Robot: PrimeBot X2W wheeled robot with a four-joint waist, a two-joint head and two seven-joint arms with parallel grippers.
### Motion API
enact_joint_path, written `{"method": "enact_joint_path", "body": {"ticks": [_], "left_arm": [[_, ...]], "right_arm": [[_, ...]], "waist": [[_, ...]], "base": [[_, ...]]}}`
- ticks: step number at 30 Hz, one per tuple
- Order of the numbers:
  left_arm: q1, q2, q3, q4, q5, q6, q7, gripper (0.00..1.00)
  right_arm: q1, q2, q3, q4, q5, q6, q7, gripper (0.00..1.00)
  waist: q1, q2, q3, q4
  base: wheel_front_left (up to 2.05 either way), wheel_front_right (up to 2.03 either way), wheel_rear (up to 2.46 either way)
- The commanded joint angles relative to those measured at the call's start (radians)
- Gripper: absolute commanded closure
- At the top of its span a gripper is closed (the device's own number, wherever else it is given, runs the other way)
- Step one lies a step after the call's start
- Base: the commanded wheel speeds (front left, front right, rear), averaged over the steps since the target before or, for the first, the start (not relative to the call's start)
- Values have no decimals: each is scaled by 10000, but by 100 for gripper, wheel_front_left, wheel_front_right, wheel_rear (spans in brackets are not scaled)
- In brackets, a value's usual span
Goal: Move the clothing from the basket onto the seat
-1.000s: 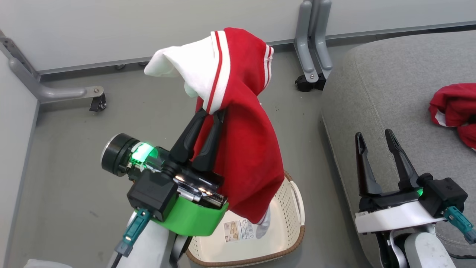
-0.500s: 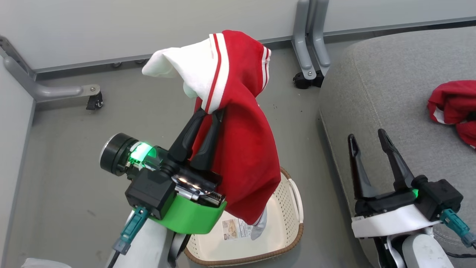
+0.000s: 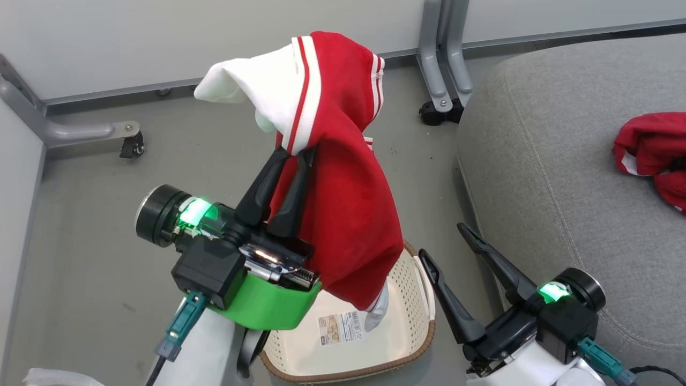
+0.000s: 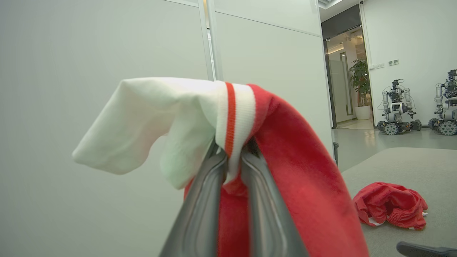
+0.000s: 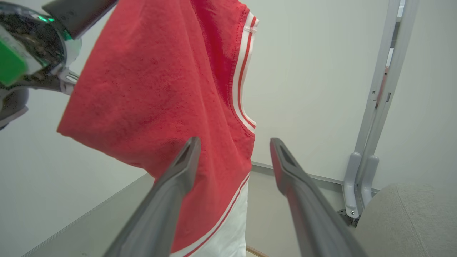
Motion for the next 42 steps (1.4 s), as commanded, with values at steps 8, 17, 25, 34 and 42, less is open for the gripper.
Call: {"method": "enact_joint_path", "body": {"ticks": [8,17,25,34,42], "left_arm": [[-225,5,-207,-192,-66,-29,-2,100],[-275,5,-515,-333,-123,-55,-2,100],[-383,5,-1097,-427,-175,-90,-2,100],[-431,5,-1719,-383,-274,-93,-2,100],[-428,5,-2090,-300,-328,-100,-2,100]], "right_arm": [[-369,-300,582,101,-237,-4,-32,0],[-826,-451,1334,510,-328,-4,-33,0],[-1444,-380,1565,1279,-1190,-4,-32,0],[-1903,-94,1623,1516,-1315,-4,-33,0],[-2201,119,1941,1628,-1276,-4,-33,0]], "waist": [[0,0,-76,133],[0,0,-104,235],[0,0,-97,338],[0,0,-78,478],[0,0,-120,575]], "base": [[0,0,0],[0,0,0],[0,0,0],[0,0,0],[0,0,0]]}}
